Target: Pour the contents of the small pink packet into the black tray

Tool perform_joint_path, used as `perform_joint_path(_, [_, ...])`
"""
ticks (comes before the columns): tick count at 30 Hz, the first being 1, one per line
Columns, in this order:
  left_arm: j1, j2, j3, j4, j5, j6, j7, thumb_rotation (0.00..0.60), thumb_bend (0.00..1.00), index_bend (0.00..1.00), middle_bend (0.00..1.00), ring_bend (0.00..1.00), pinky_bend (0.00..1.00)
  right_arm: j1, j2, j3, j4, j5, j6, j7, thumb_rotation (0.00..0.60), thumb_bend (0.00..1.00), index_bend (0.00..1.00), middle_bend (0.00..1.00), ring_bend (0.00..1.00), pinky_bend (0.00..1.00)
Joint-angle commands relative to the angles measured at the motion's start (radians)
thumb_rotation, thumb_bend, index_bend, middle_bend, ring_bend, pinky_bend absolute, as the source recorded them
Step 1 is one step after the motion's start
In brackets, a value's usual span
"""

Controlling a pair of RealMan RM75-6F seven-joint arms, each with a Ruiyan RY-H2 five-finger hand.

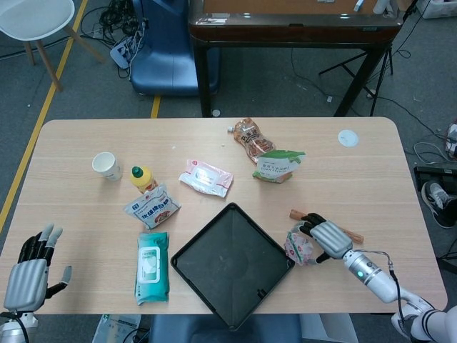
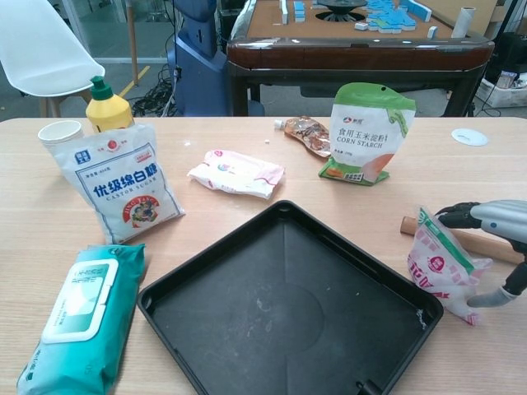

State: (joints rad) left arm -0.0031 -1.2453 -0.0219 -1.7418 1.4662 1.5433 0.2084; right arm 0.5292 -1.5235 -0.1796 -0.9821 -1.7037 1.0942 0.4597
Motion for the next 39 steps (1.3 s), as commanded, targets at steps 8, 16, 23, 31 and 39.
perform_joint_path(8, [0.002,0.003,0.000,-0.001,-0.004,-0.002,-0.007,0.600,0.37,0.08,0.00,0.00,0.03,0.008,-0.007,-0.006,-0.002,-0.010,-0.017,-0.007,0.600,0.00,0.29,0.25,0.12,0.08])
perform_joint_path(16, [0.001,0.003,0.000,0.000,0.000,-0.002,-0.010,0.600,0.37,0.08,0.00,0.00,0.03,0.010,-0.023,0.004,0.020,-0.005,-0.022,-0.023,0.600,0.15,0.42,0.34,0.17,0.08])
perform_joint_path(23, [0.004,0.008,0.000,-0.004,0.002,0.003,-0.013,0.600,0.37,0.08,0.00,0.00,0.03,0.010,-0.027,0.023,0.029,-0.008,0.016,-0.041,0.600,0.28,0.59,0.46,0.37,0.16])
perform_joint_path(31, [-0.001,0.023,0.001,-0.016,0.016,0.001,-0.011,0.600,0.37,0.08,0.00,0.00,0.03,0.029,0.077,0.054,-0.079,-0.023,0.072,-0.137,0.600,0.29,0.66,0.53,0.48,0.25])
perform_joint_path(39, [-0.001,0.028,0.004,-0.017,0.030,0.005,-0.025,0.600,0.37,0.08,0.00,0.00,0.03,0.115,0.257,0.133,-0.333,-0.021,0.023,-0.431,0.600,0.29,0.68,0.56,0.51,0.28])
